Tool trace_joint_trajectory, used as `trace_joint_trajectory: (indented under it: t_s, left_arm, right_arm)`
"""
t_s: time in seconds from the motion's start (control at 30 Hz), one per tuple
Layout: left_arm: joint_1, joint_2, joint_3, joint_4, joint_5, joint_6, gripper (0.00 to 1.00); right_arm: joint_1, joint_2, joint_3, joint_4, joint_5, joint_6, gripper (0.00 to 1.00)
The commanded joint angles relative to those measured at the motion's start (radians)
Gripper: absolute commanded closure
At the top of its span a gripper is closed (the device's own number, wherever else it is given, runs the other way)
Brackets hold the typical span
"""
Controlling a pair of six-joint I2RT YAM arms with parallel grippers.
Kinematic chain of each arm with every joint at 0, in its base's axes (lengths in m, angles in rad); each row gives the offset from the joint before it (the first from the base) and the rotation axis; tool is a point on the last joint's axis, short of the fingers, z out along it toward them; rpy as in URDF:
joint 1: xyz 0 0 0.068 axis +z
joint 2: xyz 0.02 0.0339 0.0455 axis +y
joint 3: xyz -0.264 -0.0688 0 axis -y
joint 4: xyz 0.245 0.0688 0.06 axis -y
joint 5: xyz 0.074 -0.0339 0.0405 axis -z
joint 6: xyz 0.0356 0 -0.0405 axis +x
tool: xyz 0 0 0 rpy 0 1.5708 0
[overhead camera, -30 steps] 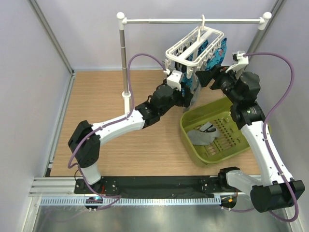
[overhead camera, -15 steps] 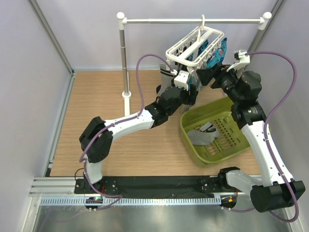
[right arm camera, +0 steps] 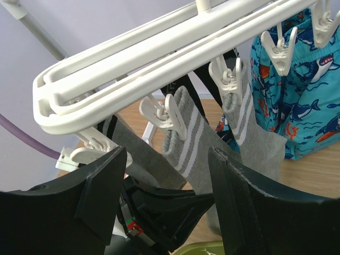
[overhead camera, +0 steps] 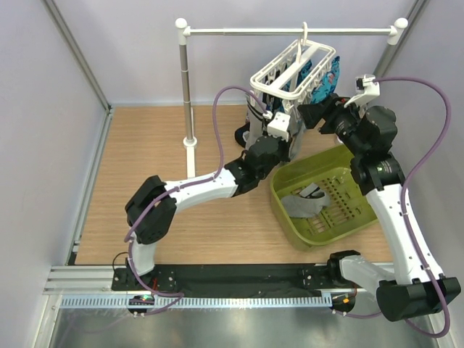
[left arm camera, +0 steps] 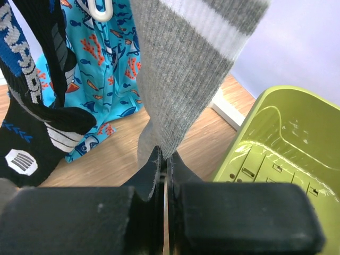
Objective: Remove the socks clipped to the hanger
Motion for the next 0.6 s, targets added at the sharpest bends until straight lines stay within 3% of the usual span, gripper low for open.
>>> trace_joint_trajectory:
  t_s: [0.0,0.27,0.57]
  left_arm:
    - [-0.007,-0.05,0.005,0.094,-0.051,0.021,1.0]
    - [-0.016,-0.113,-0.057,0.109,-0.034,-0.007,1.0]
    - [-0.065,-0.138,-0.079,0.111,-0.084,0.051,1.0]
  right_arm:
    - [-0.004,-0.008,0.103,-0.067,0.046,0.013,0.31]
    - [-0.004,0.019,0.178,-0.205,0.033,-0.01,0.3]
    - [0.016,0.053,0.192,-0.174,0.013,-0.045,0.35]
